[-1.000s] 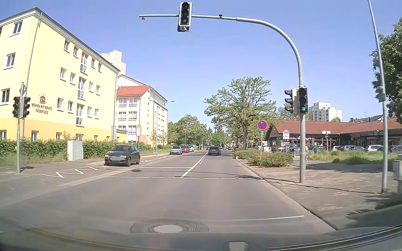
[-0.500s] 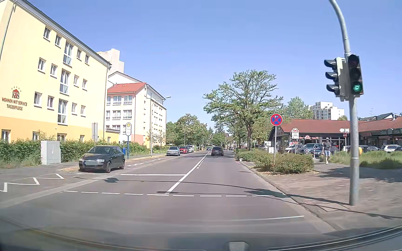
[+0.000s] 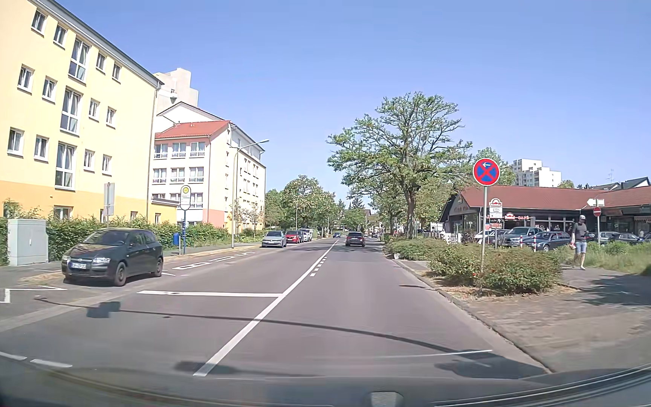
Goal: Follow the waypoints while adhering to traffic rules and regulations
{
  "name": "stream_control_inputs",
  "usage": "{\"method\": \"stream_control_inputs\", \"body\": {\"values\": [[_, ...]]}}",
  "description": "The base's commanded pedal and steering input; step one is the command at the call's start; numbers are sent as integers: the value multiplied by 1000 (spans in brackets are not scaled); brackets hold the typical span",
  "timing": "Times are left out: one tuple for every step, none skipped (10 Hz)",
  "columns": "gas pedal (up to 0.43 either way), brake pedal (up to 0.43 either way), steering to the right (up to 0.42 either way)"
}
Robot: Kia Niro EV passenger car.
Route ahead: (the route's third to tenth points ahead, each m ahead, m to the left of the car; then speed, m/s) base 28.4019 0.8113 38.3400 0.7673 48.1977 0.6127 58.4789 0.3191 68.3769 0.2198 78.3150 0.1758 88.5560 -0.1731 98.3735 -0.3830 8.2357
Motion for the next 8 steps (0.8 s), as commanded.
{"method": "stream_control_inputs", "body": {"values": [[79,30,3],[79,30,3],[79,30,3],[79,30,3],[79,30,2],[79,30,2],[79,30,2],[79,30,2]]}}
